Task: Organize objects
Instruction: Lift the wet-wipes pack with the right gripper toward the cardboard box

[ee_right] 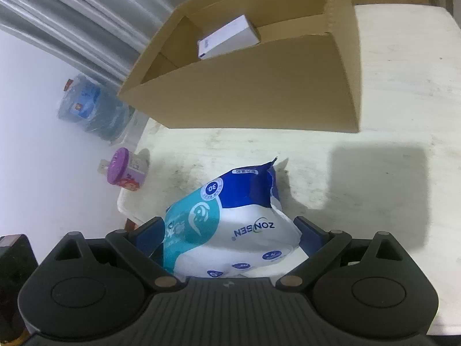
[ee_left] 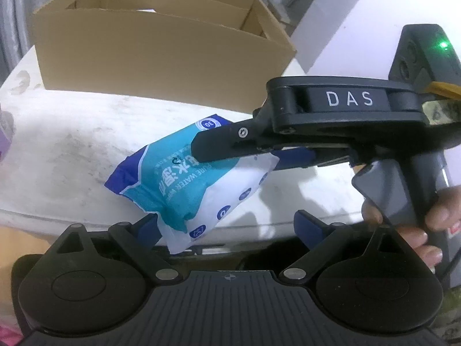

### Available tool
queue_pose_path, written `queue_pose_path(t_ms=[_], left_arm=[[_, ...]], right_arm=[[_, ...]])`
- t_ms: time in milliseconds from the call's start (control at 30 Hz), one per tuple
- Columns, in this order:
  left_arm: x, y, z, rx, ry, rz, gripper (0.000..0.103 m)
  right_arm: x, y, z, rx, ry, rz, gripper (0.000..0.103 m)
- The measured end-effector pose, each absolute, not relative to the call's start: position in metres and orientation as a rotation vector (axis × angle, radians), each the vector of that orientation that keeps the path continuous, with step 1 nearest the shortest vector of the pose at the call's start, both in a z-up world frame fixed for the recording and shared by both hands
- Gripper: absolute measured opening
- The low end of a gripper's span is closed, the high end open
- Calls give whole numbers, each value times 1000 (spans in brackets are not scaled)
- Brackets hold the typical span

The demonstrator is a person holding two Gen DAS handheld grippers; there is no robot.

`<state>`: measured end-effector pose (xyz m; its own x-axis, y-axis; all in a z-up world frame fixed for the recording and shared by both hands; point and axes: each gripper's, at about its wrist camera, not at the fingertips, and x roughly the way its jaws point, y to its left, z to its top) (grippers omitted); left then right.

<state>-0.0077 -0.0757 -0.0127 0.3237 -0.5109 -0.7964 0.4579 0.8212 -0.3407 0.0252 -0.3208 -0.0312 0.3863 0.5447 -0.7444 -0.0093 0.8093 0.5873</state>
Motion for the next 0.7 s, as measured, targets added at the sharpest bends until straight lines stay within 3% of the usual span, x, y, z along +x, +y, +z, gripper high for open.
queue_pose_path(t_ms=[433,700], left_arm=[[3,-87,-34,49,1069,-569,91],[7,-93,-37,95,1031,-546,80]], right_arm=[[21,-340,-44,586,1117,332,97],[18,-336,-48,617,1114,385,83]])
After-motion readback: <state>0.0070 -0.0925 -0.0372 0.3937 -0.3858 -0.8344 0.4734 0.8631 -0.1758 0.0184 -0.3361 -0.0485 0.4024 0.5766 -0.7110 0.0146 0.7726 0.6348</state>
